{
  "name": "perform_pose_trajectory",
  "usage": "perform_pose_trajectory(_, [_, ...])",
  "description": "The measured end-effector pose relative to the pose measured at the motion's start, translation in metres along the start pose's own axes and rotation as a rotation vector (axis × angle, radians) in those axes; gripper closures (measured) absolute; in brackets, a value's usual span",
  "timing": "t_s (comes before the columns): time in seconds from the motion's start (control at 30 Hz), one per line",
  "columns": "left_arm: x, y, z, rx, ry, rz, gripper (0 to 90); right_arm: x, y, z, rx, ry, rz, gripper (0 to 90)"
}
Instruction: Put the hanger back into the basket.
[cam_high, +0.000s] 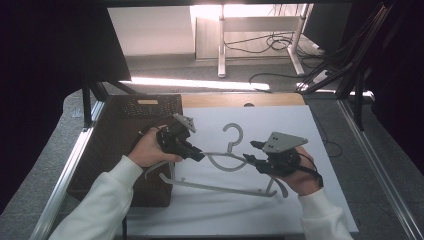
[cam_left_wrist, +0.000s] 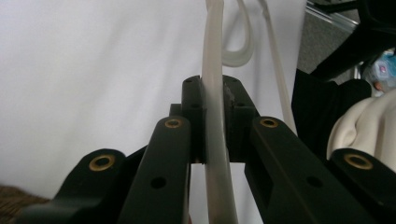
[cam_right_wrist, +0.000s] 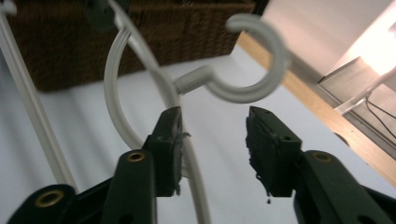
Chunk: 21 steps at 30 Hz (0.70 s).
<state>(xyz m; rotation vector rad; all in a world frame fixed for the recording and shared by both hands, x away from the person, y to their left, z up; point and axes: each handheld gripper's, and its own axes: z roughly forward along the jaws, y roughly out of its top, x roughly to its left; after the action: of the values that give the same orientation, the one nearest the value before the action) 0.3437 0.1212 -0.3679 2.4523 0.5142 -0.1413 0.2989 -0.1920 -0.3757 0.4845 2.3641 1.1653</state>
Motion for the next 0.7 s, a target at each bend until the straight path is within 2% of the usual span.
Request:
perform_pose_trajectory(0.13, [0.001,-0.004,-0.010,-0.045,0.018,-0.013,82.0,-0.002,0.001,-0.007,-0.027,0.005,0.047,50.2])
perform_pose_trajectory(0.43, [0.001,-0.016,-0.039,-0.128,0.090,-0.039,82.0,-0.002,-0.008,-0.013,-0.020,0.014,0.071,47.9])
perform_pose_trajectory(0.5, [0.002,-0.022,-0.049,-0.153,0.127,-0.051,82.0,-0.002,-0.013,-0.017,-0.015,0.014,0.083,46.7])
perform_pose_trajectory(0.63, [-0.001,-0.029,-0.057,-0.195,0.173,-0.075,82.0,-0.004,-0.023,-0.021,0.001,-0.004,0.108,45.1])
perform_pose_trajectory(0.7, [-0.003,-0.032,-0.059,-0.214,0.198,-0.087,82.0,-0.008,-0.029,-0.022,0.005,-0.012,0.138,44.1])
